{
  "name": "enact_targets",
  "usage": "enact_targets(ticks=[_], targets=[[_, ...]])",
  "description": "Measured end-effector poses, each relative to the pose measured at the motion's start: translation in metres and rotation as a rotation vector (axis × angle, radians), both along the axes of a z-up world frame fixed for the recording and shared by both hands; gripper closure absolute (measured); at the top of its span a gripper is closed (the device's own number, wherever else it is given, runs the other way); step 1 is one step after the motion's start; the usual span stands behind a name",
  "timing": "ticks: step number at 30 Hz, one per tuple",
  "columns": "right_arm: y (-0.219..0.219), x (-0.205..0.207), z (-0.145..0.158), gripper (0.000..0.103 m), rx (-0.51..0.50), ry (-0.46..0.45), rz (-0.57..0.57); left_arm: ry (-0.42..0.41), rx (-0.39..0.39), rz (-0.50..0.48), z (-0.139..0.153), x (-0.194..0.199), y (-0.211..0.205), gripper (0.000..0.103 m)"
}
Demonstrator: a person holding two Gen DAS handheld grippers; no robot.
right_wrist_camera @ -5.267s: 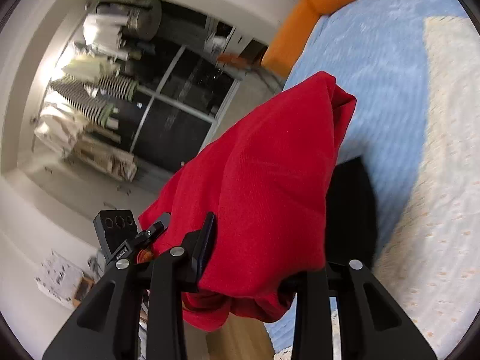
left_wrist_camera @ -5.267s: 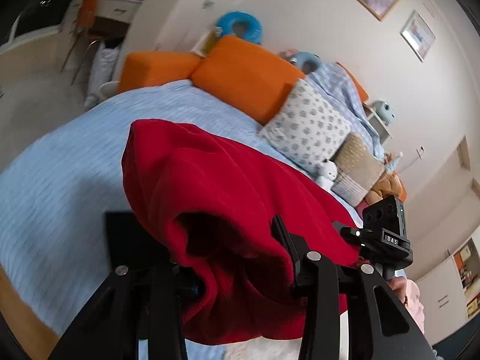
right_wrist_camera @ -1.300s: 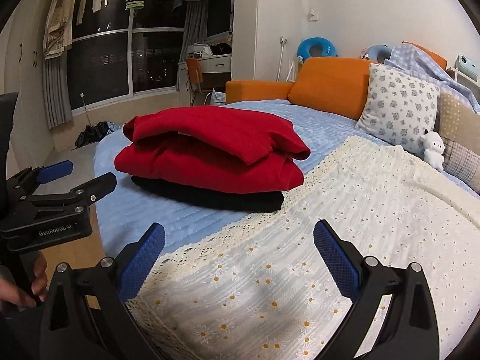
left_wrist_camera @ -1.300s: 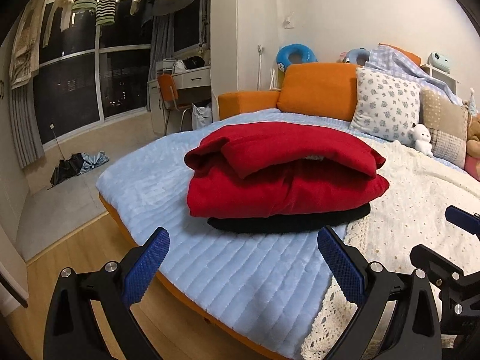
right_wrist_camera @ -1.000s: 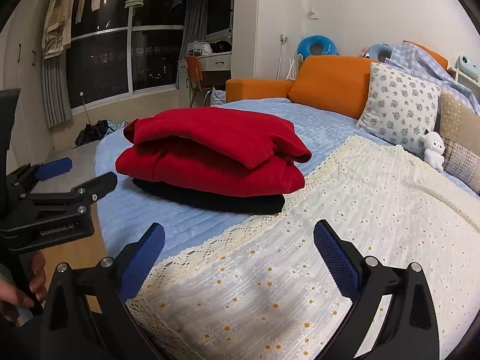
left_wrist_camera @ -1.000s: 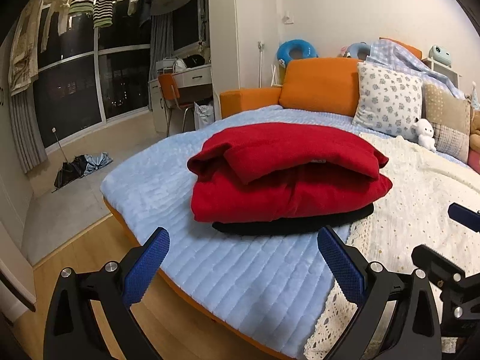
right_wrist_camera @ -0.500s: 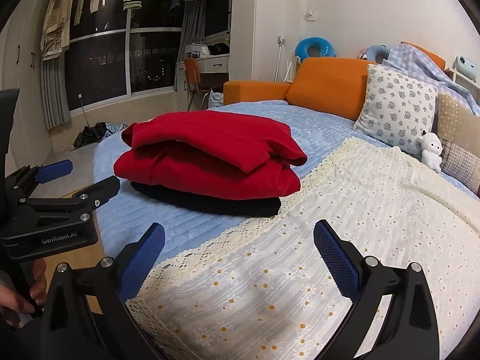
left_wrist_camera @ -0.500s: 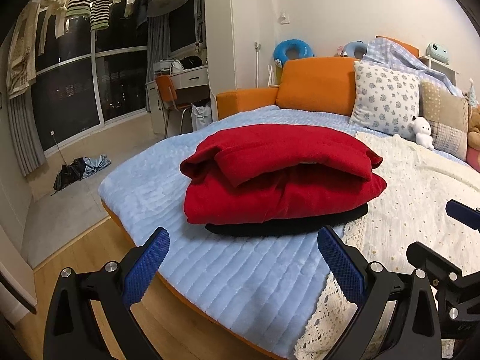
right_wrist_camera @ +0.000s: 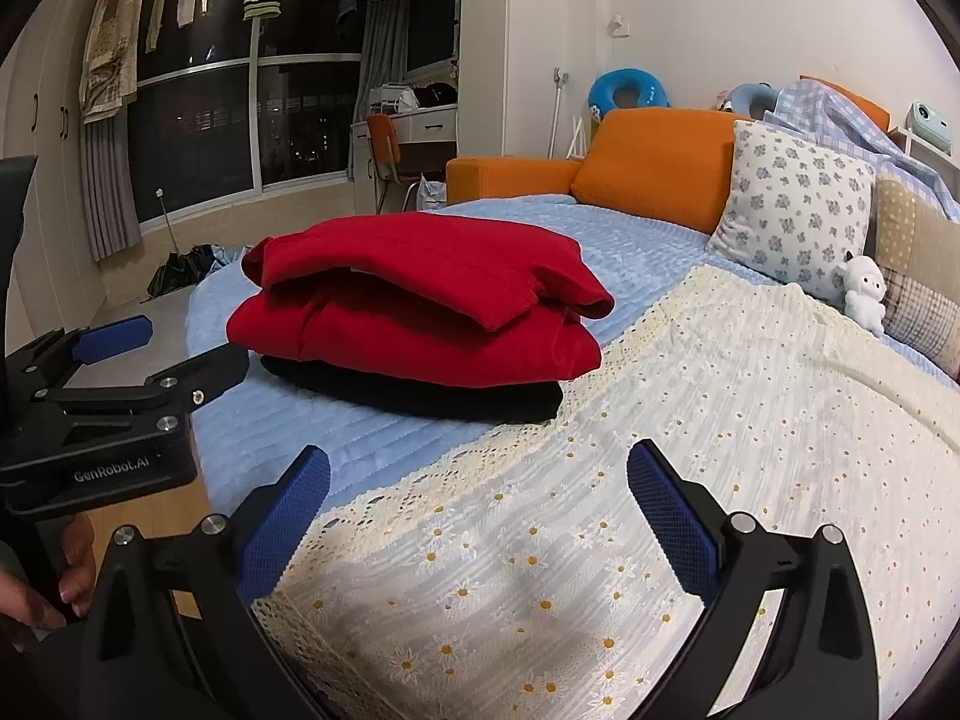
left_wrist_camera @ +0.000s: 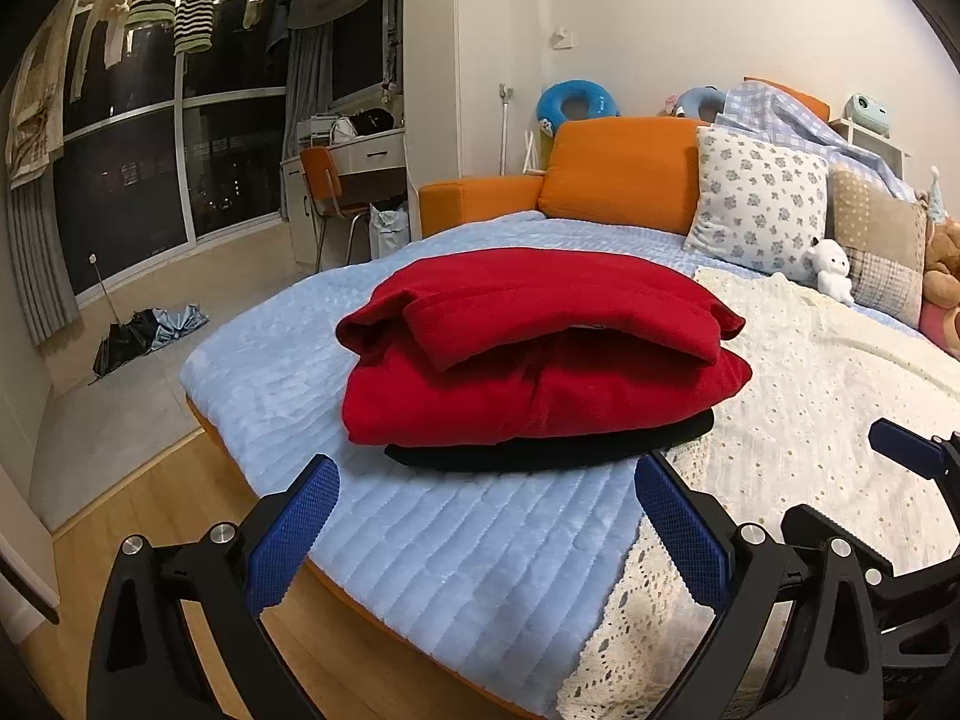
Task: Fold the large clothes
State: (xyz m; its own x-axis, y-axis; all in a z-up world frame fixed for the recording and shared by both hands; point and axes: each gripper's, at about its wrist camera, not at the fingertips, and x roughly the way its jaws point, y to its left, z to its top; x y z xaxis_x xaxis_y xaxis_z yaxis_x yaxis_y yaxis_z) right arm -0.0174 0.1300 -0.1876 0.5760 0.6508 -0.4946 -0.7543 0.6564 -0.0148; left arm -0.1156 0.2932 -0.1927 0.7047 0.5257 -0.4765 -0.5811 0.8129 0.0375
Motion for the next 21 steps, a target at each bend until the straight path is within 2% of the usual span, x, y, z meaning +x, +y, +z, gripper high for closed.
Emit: enact_targets(ticks=[21], targets=[[-0.0001,-0.0022,-0.0062,0.005,0.004,0.012,-0.015,0.012,0.015,-0.008,-0.0015,0.0090,-0.0072,0.003]])
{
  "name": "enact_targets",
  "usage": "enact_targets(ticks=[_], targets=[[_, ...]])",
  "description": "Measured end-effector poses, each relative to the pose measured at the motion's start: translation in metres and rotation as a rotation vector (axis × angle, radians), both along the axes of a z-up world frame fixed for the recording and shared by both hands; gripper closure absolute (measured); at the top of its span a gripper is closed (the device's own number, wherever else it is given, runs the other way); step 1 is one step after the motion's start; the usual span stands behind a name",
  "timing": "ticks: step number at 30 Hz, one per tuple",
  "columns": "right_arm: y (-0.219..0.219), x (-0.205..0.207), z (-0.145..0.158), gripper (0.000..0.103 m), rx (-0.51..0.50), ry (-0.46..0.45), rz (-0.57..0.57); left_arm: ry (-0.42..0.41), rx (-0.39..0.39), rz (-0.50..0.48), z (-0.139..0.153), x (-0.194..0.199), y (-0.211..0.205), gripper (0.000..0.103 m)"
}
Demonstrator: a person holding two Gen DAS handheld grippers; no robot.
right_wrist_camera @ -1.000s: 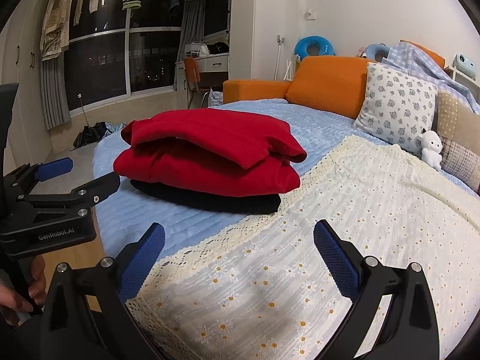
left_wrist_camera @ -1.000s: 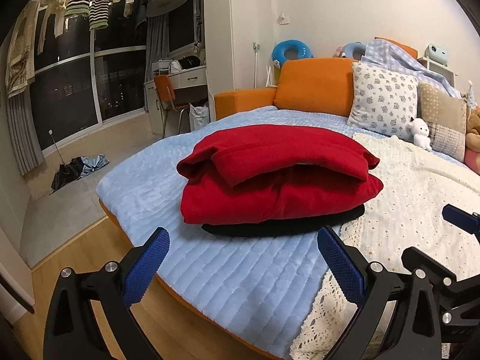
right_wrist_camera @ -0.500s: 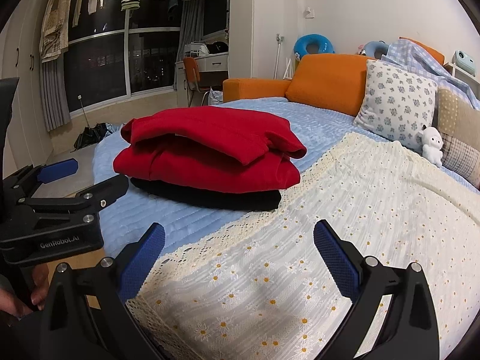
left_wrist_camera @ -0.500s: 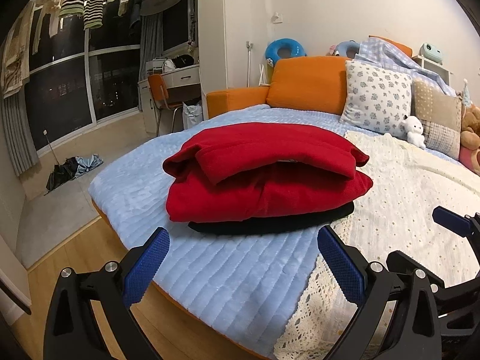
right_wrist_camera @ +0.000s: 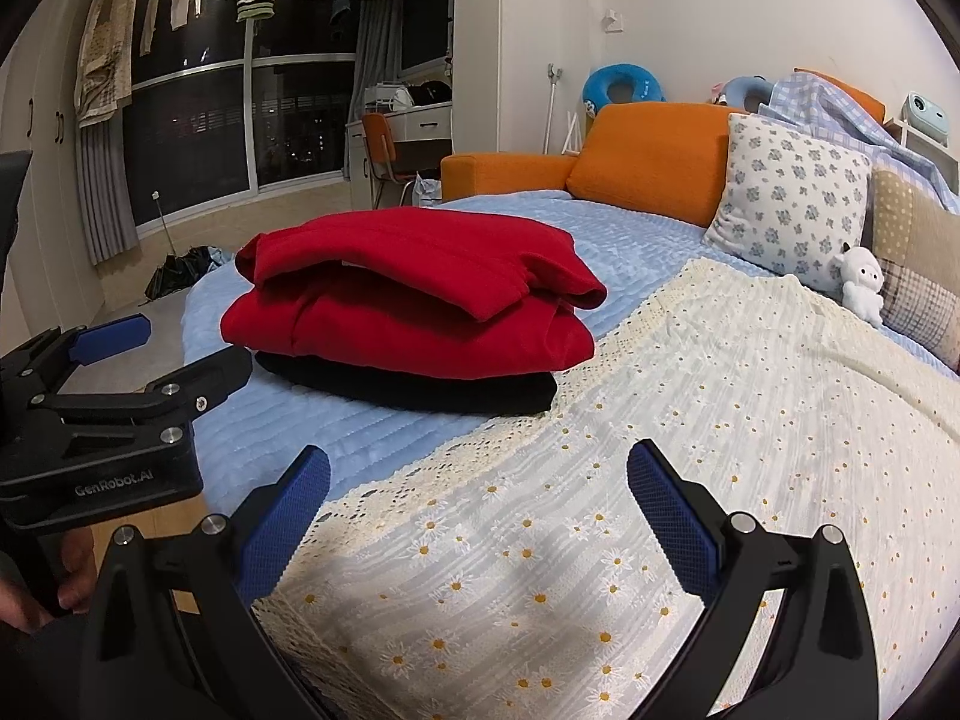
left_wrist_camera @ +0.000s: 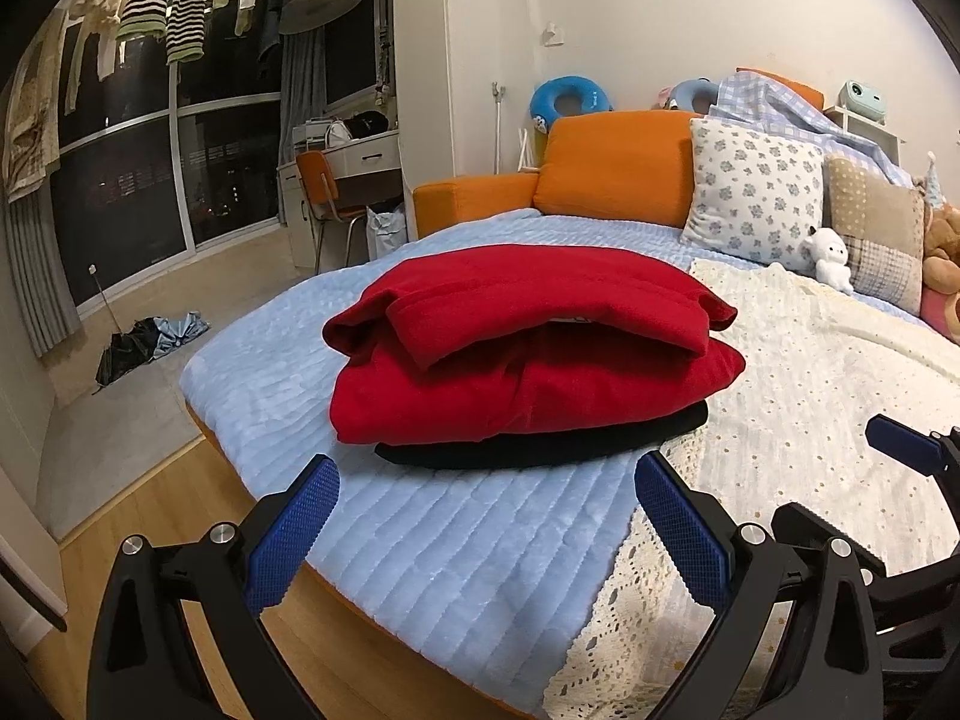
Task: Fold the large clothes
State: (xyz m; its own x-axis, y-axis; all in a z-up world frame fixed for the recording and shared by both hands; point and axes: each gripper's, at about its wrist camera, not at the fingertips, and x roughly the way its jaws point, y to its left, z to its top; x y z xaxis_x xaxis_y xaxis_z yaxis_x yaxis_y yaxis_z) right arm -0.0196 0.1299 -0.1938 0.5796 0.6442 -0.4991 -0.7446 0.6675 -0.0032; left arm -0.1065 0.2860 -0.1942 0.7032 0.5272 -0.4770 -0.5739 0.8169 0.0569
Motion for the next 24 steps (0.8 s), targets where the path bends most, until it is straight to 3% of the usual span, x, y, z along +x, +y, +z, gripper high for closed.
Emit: enact_targets(ticks=[24], targets=[[0.0008,-0.0004,0.0001,0.005,-0.001,0.000,-0.001,-0.016,0.002,-0.014,-0.0004,-0.0014,-0.0004,0.003]])
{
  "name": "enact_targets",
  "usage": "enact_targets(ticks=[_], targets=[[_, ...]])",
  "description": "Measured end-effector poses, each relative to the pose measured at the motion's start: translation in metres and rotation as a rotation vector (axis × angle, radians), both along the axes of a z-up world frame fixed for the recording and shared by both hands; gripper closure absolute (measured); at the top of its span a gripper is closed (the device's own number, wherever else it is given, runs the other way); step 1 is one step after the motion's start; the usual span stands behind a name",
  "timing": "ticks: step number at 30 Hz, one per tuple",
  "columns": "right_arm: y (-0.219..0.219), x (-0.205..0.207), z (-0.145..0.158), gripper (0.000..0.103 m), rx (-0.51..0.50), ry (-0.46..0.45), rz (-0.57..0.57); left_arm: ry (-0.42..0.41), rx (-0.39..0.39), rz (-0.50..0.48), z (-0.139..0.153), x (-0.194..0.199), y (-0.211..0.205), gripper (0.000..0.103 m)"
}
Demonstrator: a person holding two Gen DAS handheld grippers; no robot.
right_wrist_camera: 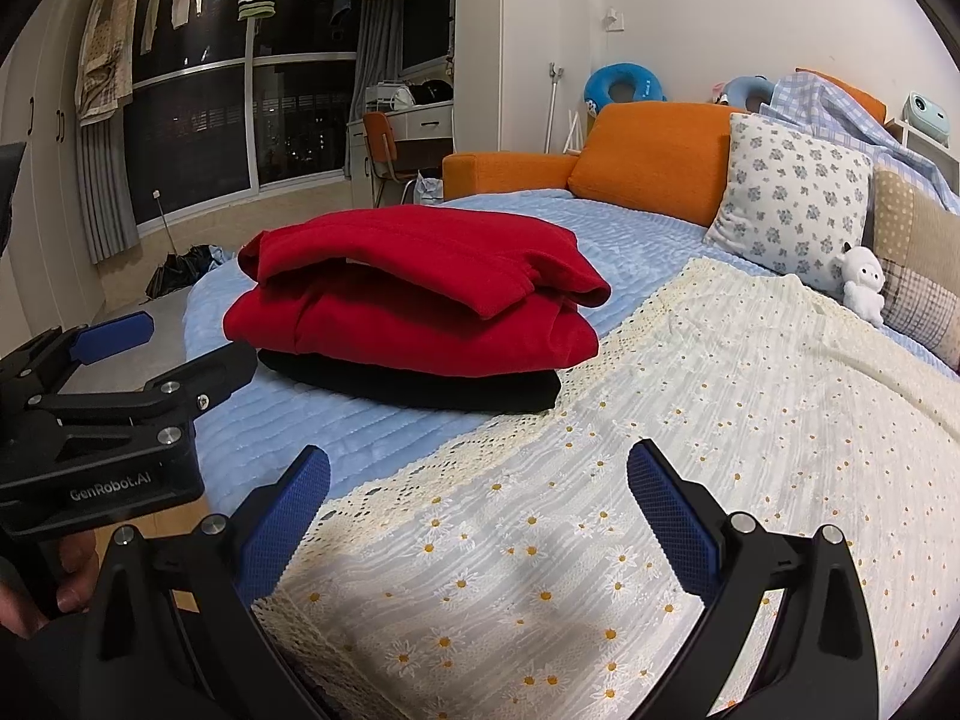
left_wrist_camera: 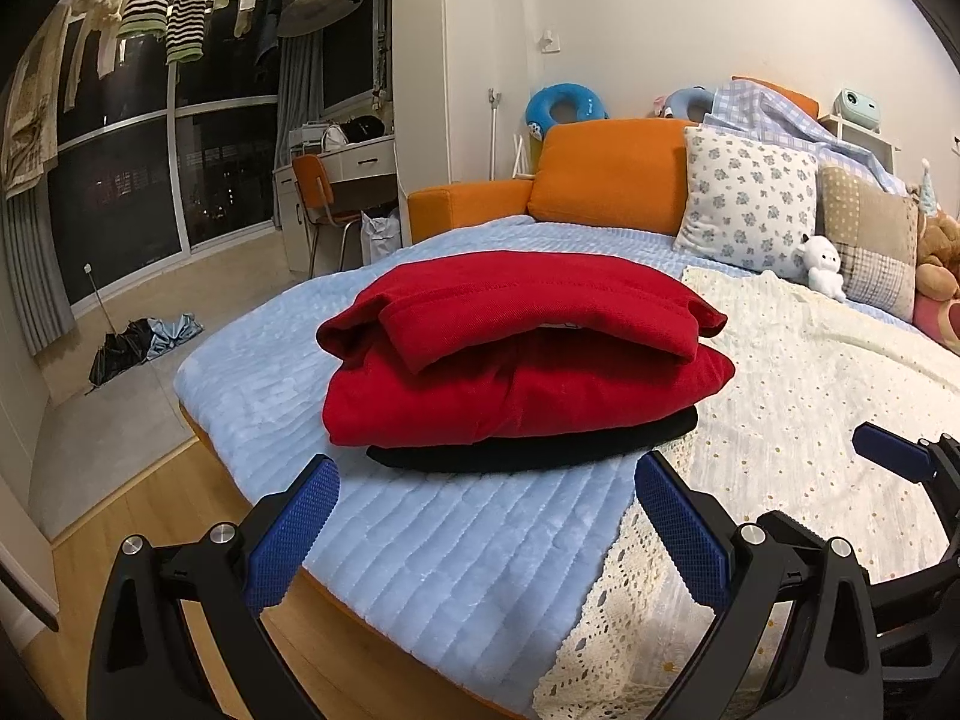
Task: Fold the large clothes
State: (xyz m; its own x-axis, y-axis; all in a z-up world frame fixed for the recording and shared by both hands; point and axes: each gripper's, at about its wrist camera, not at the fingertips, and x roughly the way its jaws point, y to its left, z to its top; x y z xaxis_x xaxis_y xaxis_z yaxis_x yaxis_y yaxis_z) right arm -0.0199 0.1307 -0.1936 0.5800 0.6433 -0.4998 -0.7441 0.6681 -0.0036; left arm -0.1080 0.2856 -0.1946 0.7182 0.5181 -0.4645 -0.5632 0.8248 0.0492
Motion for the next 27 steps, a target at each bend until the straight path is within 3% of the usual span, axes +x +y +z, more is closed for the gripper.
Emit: enact_targets(ticks=[27], targets=[[0.0002,-0.0013,-0.0021,0.005,-0.003,0.005,-0.005,-0.022,-0.021,-0.013,-0.0026,0.0018,0.0022,0.003]])
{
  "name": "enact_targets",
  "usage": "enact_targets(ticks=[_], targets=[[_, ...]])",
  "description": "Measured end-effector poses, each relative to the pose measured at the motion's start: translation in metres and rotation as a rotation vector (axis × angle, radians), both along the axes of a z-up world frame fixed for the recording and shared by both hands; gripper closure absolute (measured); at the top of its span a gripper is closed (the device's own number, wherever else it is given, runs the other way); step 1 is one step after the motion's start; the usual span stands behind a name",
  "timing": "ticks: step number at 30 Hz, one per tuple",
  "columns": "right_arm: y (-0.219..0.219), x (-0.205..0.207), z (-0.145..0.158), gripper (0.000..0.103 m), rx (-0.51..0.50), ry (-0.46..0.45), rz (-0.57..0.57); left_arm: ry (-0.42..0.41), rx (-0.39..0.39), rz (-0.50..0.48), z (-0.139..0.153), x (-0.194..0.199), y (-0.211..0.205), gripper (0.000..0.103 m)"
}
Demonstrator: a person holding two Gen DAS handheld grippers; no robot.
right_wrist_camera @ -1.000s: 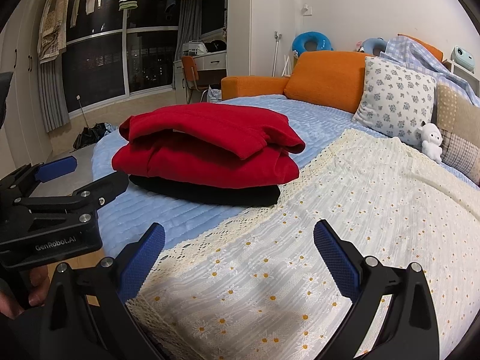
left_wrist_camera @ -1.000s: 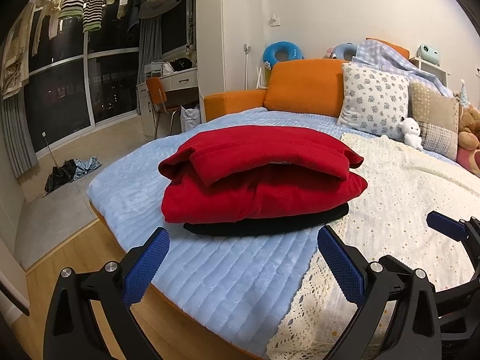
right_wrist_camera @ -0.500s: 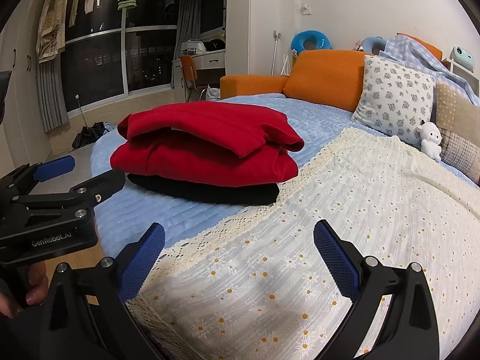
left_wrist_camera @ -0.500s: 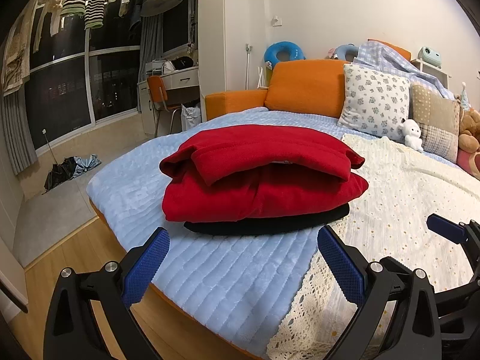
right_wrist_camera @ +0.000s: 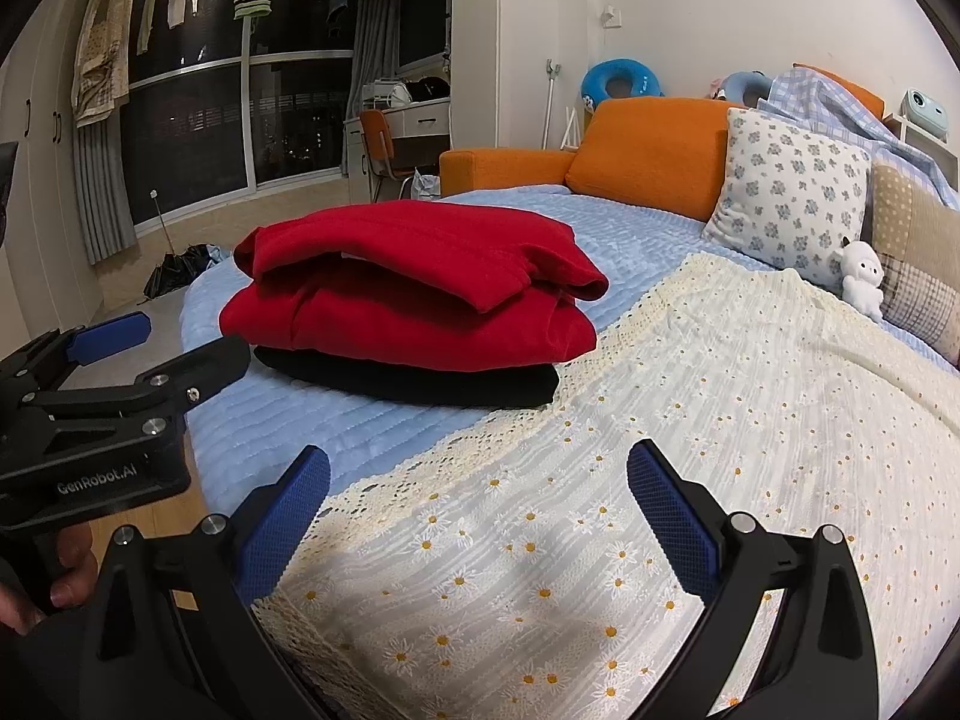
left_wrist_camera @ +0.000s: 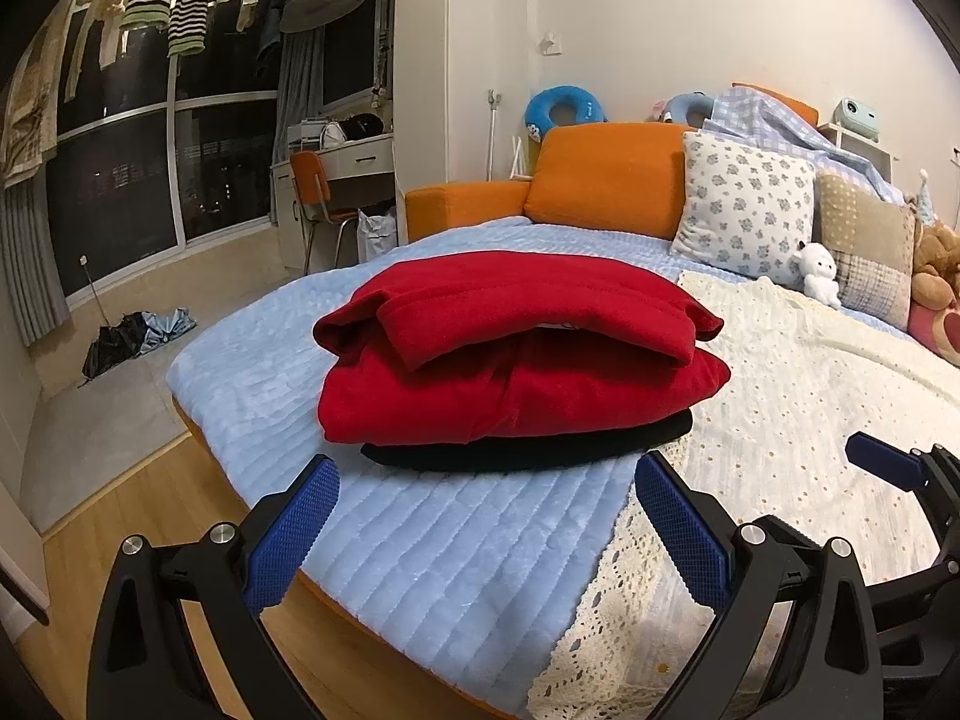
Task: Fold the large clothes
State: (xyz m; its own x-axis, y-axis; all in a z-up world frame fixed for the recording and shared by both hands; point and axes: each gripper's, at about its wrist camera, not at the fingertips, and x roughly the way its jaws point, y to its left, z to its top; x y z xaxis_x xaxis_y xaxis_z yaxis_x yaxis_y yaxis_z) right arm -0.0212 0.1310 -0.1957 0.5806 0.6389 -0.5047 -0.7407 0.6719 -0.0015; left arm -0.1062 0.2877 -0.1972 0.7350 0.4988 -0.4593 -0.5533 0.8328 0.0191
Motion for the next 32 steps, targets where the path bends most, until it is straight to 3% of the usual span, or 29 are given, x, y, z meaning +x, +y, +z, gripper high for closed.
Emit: enact_targets(ticks=[32], targets=[[0.0035,-0.0017,-0.0092,0.005,-0.009,0.003,0.001,0.015,0.003,0.003,-0.0016,0.0000,0.0014,0.003]])
